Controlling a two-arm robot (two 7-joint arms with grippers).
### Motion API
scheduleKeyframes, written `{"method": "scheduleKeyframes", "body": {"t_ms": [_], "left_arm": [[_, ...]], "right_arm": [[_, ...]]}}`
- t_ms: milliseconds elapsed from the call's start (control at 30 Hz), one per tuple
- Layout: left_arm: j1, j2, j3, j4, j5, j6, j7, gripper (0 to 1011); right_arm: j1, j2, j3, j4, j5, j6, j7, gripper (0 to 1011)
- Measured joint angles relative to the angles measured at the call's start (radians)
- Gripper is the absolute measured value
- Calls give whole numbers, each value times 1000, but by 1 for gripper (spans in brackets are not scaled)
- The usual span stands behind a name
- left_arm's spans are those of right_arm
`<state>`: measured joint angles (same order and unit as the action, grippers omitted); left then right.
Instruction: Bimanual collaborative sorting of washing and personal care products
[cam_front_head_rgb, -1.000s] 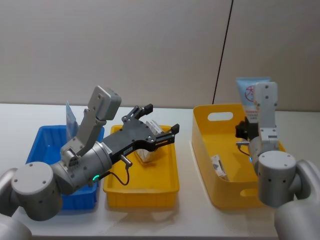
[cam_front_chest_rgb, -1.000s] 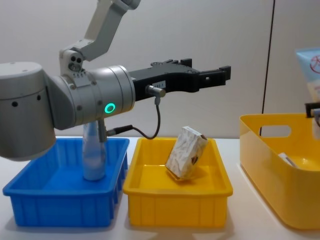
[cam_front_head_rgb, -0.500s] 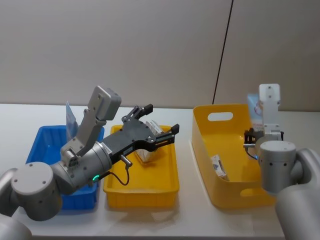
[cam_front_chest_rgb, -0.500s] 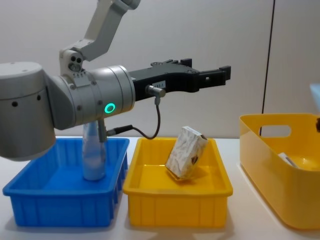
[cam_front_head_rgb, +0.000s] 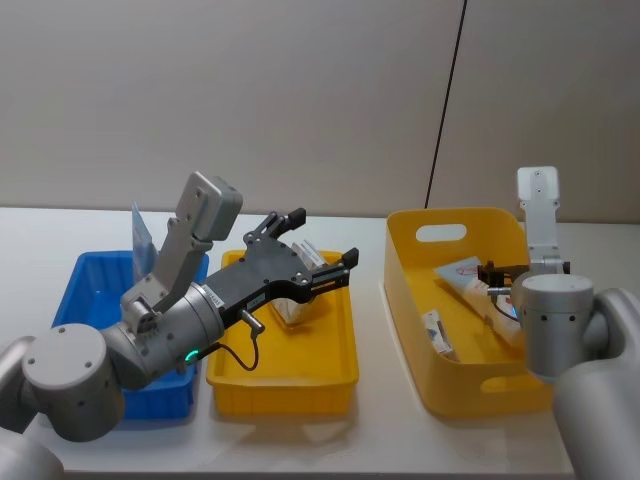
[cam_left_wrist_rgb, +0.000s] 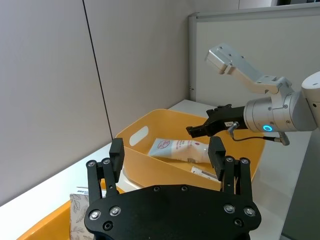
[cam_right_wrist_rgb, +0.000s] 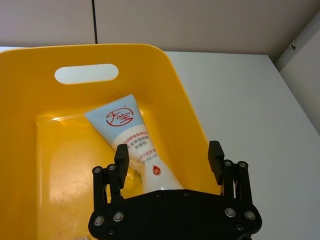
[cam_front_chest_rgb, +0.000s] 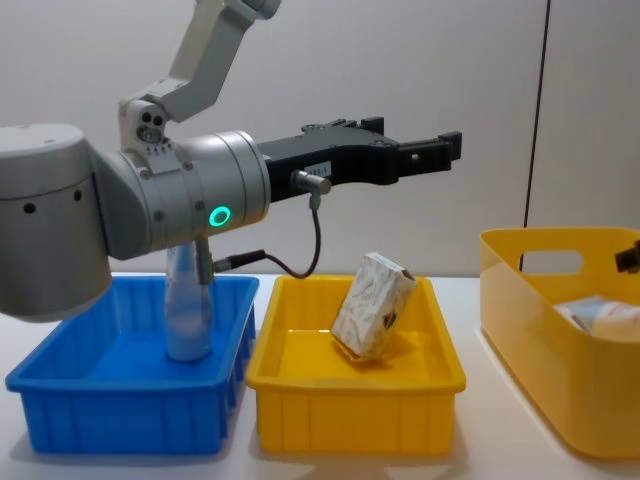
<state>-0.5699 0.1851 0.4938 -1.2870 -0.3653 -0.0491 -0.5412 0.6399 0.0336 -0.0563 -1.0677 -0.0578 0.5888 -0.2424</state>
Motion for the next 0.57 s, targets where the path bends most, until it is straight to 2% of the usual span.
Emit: {"method": "scheduleKeyframes", "body": {"t_ms": [100,567], "left_arm": [[0,0,0,0,0,0,0,1001],[0,0,0,0,0,0,0,1001]], "right_arm": [[-8,0,1,-16,0,0,10,1003],[-40,5,5,-75,5,-8,46,1004]]}}
